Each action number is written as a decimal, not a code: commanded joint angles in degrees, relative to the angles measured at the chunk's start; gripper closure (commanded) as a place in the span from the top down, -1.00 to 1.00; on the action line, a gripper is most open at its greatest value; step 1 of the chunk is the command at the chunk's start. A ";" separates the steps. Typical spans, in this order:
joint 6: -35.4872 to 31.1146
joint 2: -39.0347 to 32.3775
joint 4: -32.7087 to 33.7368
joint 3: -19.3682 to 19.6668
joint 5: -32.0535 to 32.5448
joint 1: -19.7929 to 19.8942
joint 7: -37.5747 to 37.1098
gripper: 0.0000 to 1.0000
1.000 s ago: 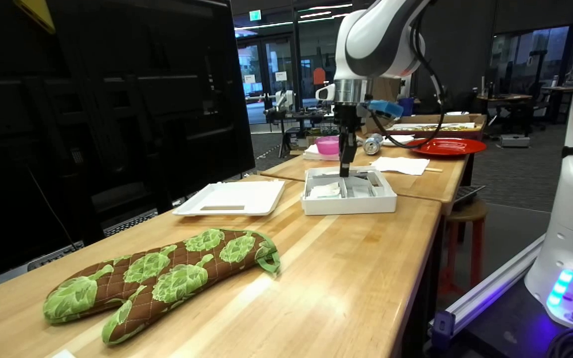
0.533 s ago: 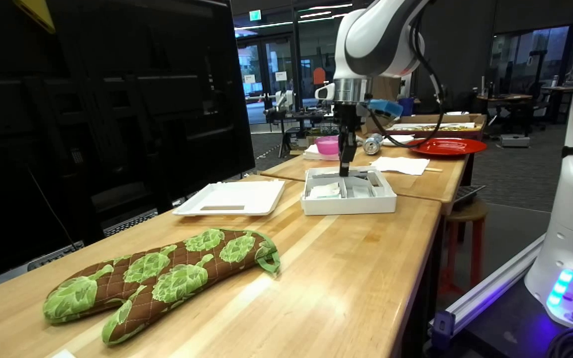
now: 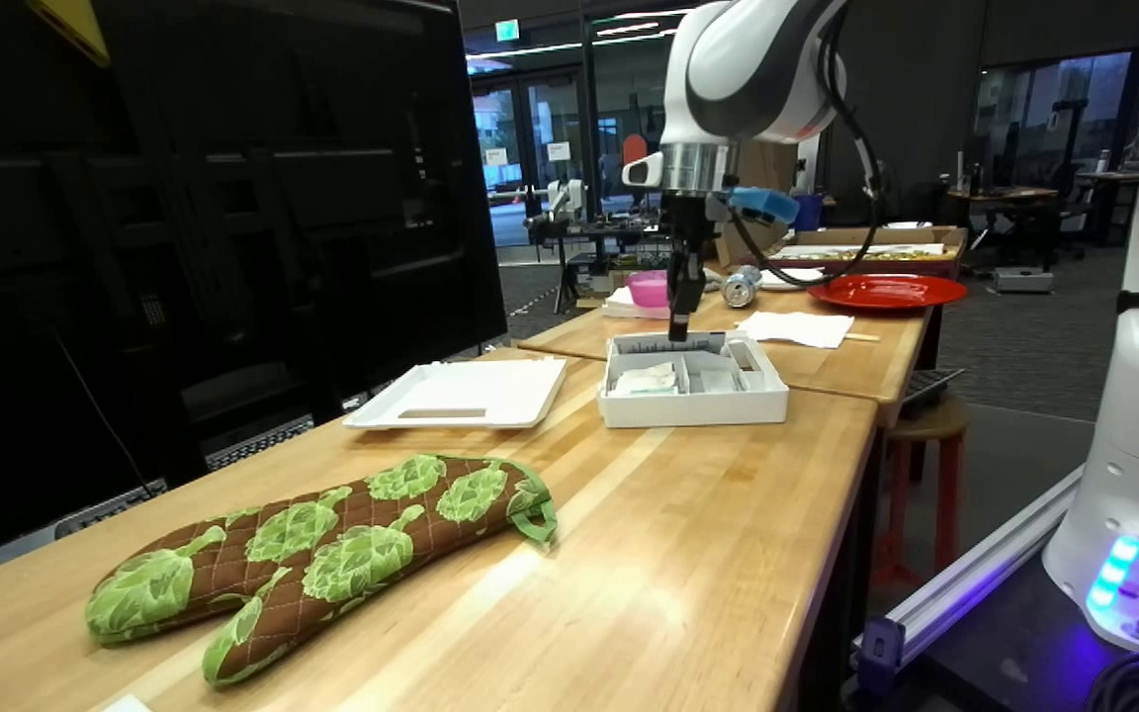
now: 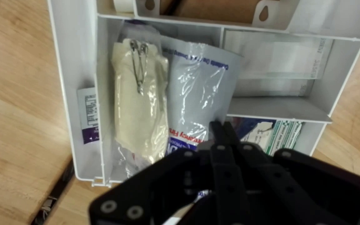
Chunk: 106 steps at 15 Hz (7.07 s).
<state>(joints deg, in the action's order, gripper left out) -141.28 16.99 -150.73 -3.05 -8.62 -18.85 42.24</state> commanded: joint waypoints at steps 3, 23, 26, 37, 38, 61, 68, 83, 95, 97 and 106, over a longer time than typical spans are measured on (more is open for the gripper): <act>1.49 7.04 -2.03 -0.53 -0.11 -0.38 0.76 -1.00; 8.17 20.63 1.53 9.60 -1.00 0.34 1.21 -1.00; 9.26 19.68 3.46 12.59 -1.56 1.23 1.59 -1.00; 13.43 11.27 10.50 22.56 -8.73 6.19 6.41 -1.00; 13.95 10.09 11.34 23.07 -9.67 6.88 7.04 -1.00; 16.33 -14.03 22.56 18.81 -25.28 22.42 12.63 -1.00; 15.37 -18.12 23.89 15.10 -25.00 24.56 12.47 -0.38; 9.59 -6.84 13.82 7.83 -19.50 21.15 13.38 1.00; 9.05 3.41 1.15 0.47 -1.28 10.81 12.92 1.00; 7.93 3.61 0.25 -0.22 0.78 9.45 12.95 1.00; -0.25 2.76 -2.39 -0.07 1.93 5.64 14.15 1.00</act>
<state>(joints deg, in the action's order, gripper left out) -138.39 18.61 -151.45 -3.52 -7.54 -12.15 55.90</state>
